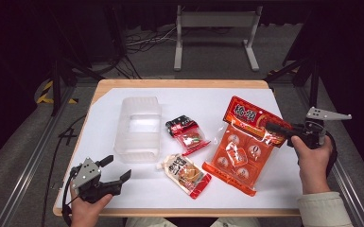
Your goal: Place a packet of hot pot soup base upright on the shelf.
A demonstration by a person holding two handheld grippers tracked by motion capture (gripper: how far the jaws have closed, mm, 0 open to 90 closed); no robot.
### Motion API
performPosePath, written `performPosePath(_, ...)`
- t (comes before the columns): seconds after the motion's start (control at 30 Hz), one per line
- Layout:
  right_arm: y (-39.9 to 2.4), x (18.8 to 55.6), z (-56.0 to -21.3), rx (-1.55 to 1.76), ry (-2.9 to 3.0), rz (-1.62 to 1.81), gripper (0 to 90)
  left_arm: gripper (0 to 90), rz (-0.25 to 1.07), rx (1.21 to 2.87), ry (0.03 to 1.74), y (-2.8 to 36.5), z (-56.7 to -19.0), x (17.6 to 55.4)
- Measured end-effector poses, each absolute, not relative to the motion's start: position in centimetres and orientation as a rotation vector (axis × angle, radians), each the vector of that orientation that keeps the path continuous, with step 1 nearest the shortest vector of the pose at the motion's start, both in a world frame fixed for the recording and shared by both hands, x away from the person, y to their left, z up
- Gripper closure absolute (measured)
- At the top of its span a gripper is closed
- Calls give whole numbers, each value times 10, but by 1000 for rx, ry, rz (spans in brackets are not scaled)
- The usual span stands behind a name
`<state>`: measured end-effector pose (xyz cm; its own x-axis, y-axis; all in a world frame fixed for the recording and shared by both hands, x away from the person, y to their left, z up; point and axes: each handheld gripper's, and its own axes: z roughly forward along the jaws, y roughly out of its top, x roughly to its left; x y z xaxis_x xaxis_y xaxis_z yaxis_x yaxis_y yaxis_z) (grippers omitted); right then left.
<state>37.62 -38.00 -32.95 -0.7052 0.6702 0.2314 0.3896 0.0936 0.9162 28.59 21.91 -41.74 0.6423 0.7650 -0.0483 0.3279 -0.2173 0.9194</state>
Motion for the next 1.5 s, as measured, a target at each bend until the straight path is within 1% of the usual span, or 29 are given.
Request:
performPosePath(0.3,-356,347,-292,853,2133,1687,900,188,551,1800,846,214,-411,281)
performPosePath(0.53,-338,335,-275,741,2142,1651,900,184,526,1796,828,206,-406,279)
performPosePath(0.67,-338,339,-272,735,2142,1647,900,198,528,1808,813,200,-405,281)
performPosePath(0.73,-340,343,-273,745,2139,1659,900,198,500,1813,799,196,-404,283)
performPosePath(0.83,-342,348,-273,753,2152,1669,900,204,493,1814,774,193,-402,285)
performPosePath(0.97,-340,349,-269,738,2154,1686,900,254,502,1827,752,186,-398,284)
performPosePath(1.07,-335,349,-262,709,2161,1692,900,270,459,1810,733,182,-392,286)
performPosePath(1.37,-316,354,-241,641,2180,1693,900,243,399,1786,676,163,-381,299)
performPosePath(1.5,-306,357,-234,599,2193,1735,900,251,432,1794,648,149,-376,307)
